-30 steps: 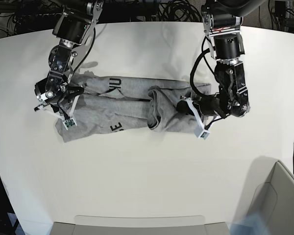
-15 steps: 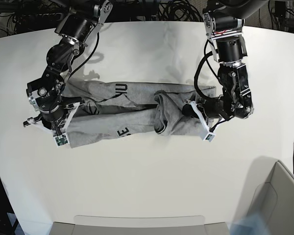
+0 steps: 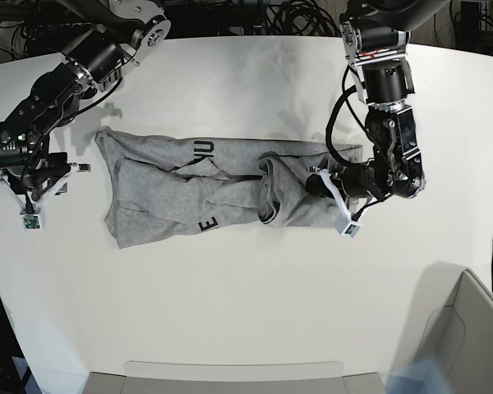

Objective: Fold the T-shirt properly
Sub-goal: 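Lay the folded end down and release the right gripper, then grasp the other strip end with the right gripper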

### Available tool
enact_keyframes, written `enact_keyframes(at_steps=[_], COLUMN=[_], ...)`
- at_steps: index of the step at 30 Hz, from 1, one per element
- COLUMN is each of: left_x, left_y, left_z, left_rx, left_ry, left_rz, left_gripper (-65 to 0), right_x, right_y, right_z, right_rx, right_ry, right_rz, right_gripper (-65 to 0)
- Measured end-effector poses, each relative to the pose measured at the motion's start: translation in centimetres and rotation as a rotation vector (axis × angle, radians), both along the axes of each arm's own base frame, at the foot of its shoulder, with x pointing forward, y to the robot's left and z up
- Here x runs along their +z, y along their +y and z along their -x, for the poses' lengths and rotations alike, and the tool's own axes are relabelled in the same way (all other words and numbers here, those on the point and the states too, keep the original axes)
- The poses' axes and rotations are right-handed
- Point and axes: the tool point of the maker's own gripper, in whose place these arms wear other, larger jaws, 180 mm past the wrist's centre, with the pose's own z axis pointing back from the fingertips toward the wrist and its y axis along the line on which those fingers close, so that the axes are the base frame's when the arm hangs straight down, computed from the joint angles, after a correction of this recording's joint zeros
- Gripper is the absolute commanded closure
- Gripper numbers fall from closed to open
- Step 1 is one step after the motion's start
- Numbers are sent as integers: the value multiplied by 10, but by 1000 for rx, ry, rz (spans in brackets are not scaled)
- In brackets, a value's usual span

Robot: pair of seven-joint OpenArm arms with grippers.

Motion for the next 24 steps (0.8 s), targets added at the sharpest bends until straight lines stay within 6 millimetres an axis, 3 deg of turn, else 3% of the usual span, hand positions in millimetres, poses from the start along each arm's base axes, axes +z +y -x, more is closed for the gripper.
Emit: enact_keyframes(at_steps=[4,9,11,17,21,24], left_x=[-3,-4,-4,-4,-3,-3], left_y=[0,-1,-1,-1,-1,-1], left_z=[4,5,5,5,5,5], left_rx=[1,11,10,12,11,11], left_ry=[7,-4,-3,-4,-5,-4], left_rz=[4,14,14,15,16,16], left_gripper=[-95,-95,-95,-95,-95,-95], right_x=[-40,-71,-71,-61,-78,-85], right_y=[7,21,28,25,47,50], right_z=[-5,-5,-8,-14,-13,-13], right_rx=[50,107,129,156,183,176], right_ry=[53,85,64,-1,44,51], right_rz=[-180,-380,-434,-508,-587,-615], right_gripper=[-211,-211,-211,-211,-211,-211])
